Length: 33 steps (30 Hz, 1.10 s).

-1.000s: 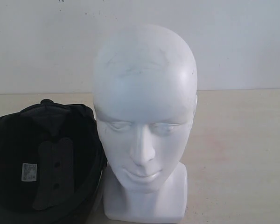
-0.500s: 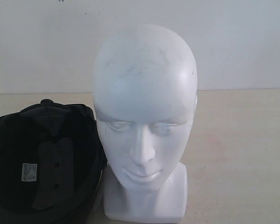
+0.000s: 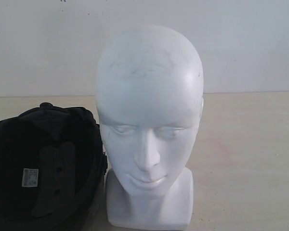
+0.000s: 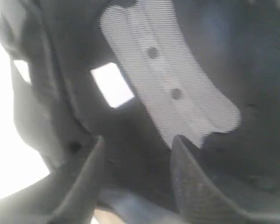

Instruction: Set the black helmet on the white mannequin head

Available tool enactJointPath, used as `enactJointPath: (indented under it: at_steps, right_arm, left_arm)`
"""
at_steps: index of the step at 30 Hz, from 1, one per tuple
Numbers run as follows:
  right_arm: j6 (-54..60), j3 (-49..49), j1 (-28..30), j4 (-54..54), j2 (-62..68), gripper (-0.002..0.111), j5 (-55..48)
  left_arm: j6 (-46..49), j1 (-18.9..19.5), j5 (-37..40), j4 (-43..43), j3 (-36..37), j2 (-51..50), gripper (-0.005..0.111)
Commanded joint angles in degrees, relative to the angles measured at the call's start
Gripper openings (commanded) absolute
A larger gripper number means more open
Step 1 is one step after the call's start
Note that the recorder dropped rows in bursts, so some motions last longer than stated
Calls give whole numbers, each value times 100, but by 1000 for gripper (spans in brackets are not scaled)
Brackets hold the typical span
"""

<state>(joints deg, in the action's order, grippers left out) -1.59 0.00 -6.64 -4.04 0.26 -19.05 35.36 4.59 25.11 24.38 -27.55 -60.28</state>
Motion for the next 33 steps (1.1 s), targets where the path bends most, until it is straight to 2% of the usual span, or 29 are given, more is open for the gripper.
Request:
enactJointPath:
  at_steps: [1,5,10,15,19,21,25,27,33]
  right_arm:
    - [30,0,37,-15,-26,0,58]
    - [30,0,37,-15,-26,0,58]
    - [30,0,37,-15,-26,0,58]
    - [30,0,37,-15,-26,0,58]
    - [30,0,37,-15,-26,0,58]
    - [30,0,37,-15,-26,0,58]
    - [30,0,37,-15,-26,0,58]
    - [30,0,37,-15,-26,0,58]
    - [30,0,37,-15,-26,0,58]
  left_arm:
    - [46,-58,-238,-755,16,-20,44]
    - [33,-58,-826,-1050,16,-20,44]
    - [20,-58,-1379,-293,6,72,44]
    - [138,-85,-607,401,-296,198,44]
    - [1230,-361,175,1280,-573,366,45]
    - [1975,-515,685,1768,-594,418,49]
    - [3219,-932,1572,2488,-582,418,70]
    - [3322,-1088,1614,2486,-569,418,76]
    - [3322,-1267,1020,2470,-509,301,77]
